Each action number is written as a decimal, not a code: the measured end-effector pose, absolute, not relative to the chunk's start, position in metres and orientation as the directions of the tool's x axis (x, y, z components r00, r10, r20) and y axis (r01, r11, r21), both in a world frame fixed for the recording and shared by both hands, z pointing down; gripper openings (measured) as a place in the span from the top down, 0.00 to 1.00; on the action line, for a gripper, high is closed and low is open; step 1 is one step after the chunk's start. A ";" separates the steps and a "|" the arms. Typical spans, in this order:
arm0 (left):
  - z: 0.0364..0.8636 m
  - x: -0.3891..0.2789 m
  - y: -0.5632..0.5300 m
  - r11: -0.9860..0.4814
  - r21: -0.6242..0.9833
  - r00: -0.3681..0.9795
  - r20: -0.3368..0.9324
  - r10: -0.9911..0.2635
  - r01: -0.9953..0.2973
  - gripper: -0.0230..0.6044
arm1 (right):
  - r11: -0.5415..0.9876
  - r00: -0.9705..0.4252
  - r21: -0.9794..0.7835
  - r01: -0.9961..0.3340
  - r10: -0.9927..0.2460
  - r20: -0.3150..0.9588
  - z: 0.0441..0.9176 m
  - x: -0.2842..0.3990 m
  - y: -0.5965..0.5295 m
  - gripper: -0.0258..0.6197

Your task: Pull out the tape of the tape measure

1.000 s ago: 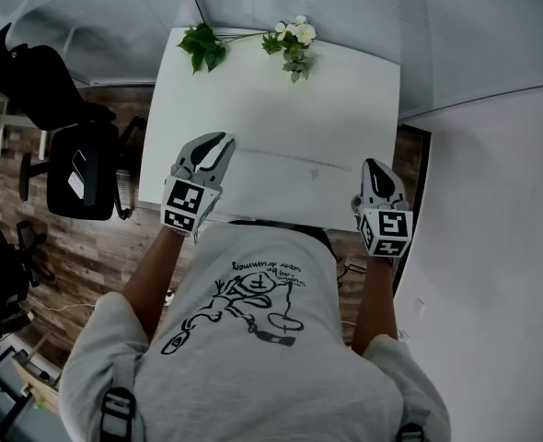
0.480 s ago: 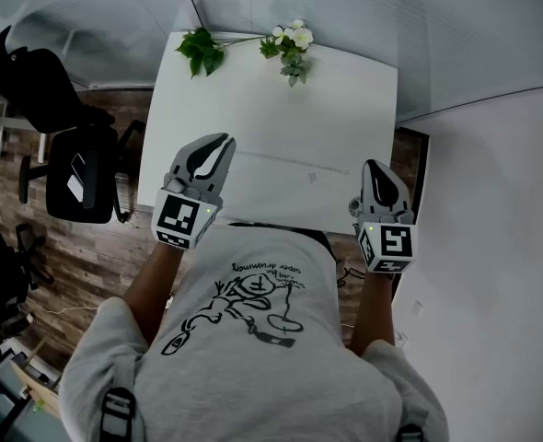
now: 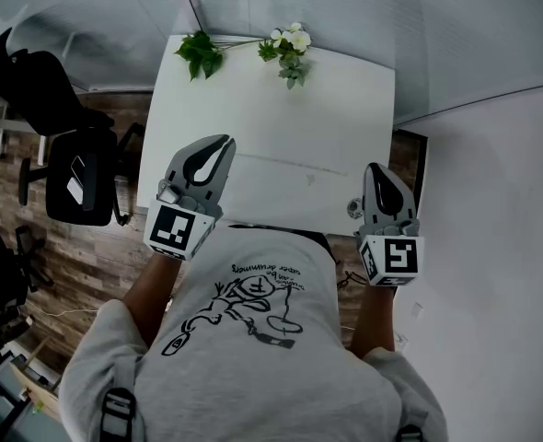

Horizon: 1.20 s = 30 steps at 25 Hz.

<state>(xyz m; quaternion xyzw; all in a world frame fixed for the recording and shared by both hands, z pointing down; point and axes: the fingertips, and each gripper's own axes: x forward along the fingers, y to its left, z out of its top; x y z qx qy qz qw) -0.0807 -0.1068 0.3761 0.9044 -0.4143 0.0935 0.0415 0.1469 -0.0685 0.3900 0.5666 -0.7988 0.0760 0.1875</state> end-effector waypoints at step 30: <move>0.349 -0.078 -0.101 -0.645 0.014 0.637 0.175 -0.750 -0.764 0.92 | 0.397 -0.354 0.070 -0.915 -0.874 0.331 0.355 0.132 -0.066 0.95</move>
